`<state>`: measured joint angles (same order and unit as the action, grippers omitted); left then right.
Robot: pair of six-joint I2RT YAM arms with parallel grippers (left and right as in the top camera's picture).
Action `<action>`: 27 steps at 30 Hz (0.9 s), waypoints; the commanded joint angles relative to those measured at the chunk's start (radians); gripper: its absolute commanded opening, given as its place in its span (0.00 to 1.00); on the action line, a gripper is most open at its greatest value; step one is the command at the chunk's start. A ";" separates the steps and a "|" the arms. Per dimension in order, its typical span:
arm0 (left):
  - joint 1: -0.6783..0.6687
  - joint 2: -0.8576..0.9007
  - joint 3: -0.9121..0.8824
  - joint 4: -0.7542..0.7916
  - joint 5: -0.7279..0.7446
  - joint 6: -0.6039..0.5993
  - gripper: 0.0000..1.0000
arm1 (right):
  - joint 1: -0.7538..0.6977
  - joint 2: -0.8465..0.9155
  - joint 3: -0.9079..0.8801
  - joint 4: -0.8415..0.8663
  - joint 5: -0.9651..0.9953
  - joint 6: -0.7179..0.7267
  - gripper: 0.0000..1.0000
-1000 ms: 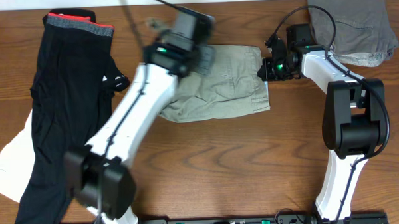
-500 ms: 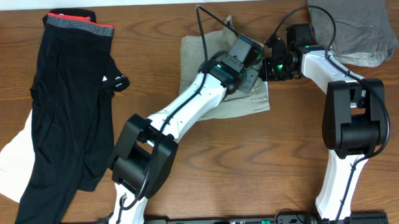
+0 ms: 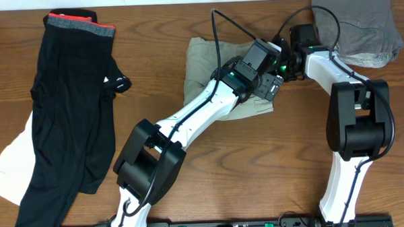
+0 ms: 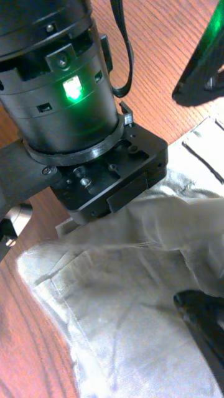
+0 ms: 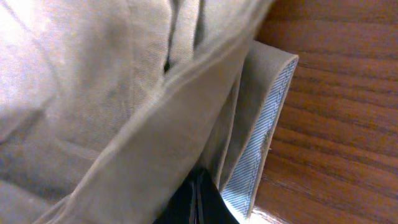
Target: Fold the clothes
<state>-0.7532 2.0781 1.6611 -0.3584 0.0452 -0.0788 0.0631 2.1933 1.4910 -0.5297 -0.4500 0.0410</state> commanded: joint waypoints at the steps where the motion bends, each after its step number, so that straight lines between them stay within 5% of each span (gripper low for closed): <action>1: 0.014 -0.001 0.026 0.001 -0.002 -0.010 0.98 | 0.005 0.035 -0.023 -0.029 0.042 0.006 0.01; 12: 0.201 -0.342 0.026 -0.141 -0.003 -0.028 0.98 | -0.029 0.018 -0.017 -0.033 -0.019 0.006 0.01; 19: 0.410 -0.472 0.026 -0.298 -0.005 -0.028 0.98 | -0.101 -0.157 -0.013 -0.064 -0.108 0.070 0.03; 27: 0.529 -0.475 0.025 -0.420 -0.005 -0.028 0.98 | -0.083 -0.359 -0.013 -0.208 -0.108 0.074 0.35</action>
<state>-0.2481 1.5997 1.6909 -0.7628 0.0414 -0.1020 -0.0463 1.8870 1.4761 -0.7036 -0.5312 0.1085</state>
